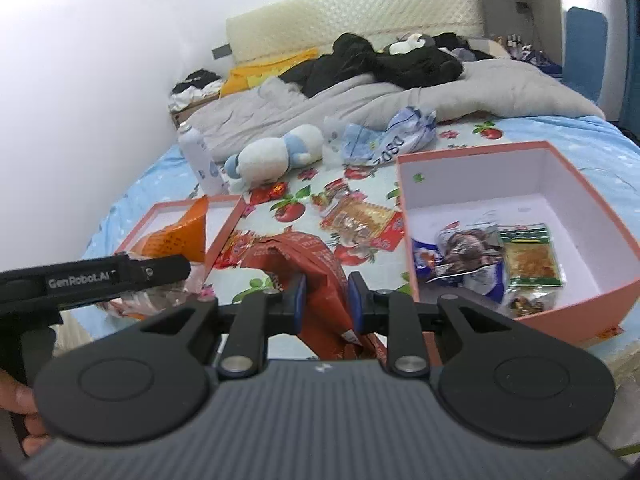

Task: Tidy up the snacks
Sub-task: 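Carry the orange packet and red packet over the deep pink box, then open the left gripper to drop the orange packet into the box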

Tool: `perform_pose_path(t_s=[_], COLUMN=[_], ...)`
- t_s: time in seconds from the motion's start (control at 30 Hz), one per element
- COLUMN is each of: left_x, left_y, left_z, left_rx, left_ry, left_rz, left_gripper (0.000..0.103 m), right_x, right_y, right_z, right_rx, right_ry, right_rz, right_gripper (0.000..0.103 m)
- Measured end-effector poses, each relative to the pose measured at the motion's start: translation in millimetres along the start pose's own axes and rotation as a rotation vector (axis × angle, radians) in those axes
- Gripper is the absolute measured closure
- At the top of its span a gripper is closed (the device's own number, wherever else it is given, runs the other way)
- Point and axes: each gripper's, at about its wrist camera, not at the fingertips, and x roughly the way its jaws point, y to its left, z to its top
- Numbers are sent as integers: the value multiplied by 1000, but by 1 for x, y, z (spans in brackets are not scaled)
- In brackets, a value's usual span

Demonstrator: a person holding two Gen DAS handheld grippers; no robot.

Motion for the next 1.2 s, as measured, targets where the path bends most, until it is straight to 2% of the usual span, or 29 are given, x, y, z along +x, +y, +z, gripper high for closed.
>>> perform_pose_path(t_s=[0.37,0.57,0.77,0.9,1.2], left_x=[9,32,69,106,206], left_y=[-58,-92,-118,-132,-164], left_z=[2,-3,-4,1,30], left_rx=[81,127,148,156,162], left_ry=[14,66,133,177,233], left_rz=[-143,-201,-220,-222,-183], left_gripper=[42,42,42,42,42], right_x=[-43,-51,-35,-16,45], right_y=[-38,-66,-99,-123,-189], right_z=[-7,-11,-4,3,34], right_rx=[69,135,181,206,235], right_ry=[-75,-86,-59,-26,14], right_rz=[-109,-173,-198,-204,-221], right_gripper=[77,77,82,98,98])
